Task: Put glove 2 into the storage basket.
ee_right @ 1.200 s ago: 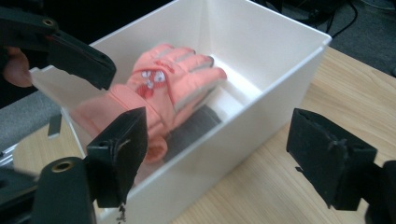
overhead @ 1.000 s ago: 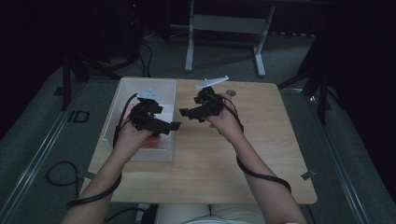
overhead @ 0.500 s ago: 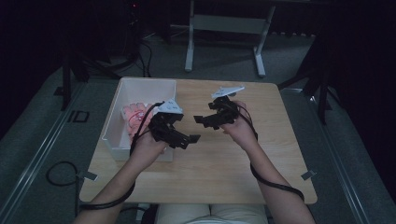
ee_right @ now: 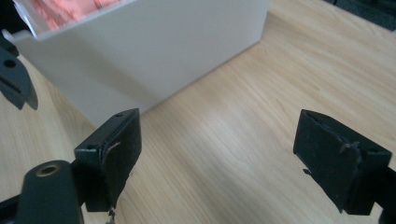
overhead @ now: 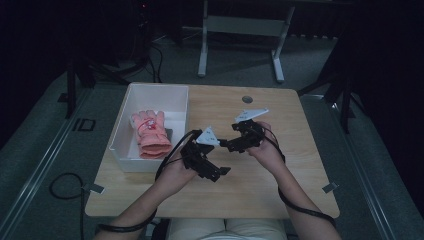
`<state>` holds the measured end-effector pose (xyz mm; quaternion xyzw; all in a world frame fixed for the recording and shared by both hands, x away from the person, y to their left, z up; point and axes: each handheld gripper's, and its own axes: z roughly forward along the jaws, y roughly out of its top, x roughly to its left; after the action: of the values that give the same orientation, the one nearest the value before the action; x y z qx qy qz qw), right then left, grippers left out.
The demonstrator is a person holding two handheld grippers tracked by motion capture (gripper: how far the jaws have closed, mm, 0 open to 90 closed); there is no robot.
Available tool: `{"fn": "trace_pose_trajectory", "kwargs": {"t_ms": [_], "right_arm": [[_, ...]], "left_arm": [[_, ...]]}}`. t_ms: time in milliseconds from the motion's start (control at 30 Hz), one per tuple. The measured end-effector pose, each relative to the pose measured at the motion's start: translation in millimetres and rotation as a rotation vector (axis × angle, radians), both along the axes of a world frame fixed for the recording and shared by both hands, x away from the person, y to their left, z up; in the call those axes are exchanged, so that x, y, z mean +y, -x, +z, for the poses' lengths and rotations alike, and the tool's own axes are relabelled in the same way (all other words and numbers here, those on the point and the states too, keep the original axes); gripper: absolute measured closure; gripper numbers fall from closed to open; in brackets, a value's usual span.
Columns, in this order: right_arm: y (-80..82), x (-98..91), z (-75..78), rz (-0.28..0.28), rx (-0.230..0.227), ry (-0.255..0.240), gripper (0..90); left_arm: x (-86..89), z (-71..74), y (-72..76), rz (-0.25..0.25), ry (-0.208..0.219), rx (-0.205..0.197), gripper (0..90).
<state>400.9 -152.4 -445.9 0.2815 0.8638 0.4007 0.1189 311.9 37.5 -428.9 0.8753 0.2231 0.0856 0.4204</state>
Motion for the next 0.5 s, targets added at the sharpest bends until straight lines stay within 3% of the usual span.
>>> {"fn": "trace_pose_trajectory", "kwargs": {"t_ms": [200,400,500], "right_arm": [[4.6,-10.8,-15.4,-0.019,-0.004,0.012,15.7],[8.7,-21.0,-32.0,-0.028,0.012,0.031,15.7],[10.2,-26.2,-41.4,-0.034,0.022,0.039,15.7]], "left_arm": [[-15.8,-20.0,3.2,-0.029,-0.042,0.006,0.9],[-22.3,-39.6,1.8,-0.047,-0.040,0.040,0.9],[-24.7,-49.6,2.7,-0.045,-0.051,0.039,0.9]]}}
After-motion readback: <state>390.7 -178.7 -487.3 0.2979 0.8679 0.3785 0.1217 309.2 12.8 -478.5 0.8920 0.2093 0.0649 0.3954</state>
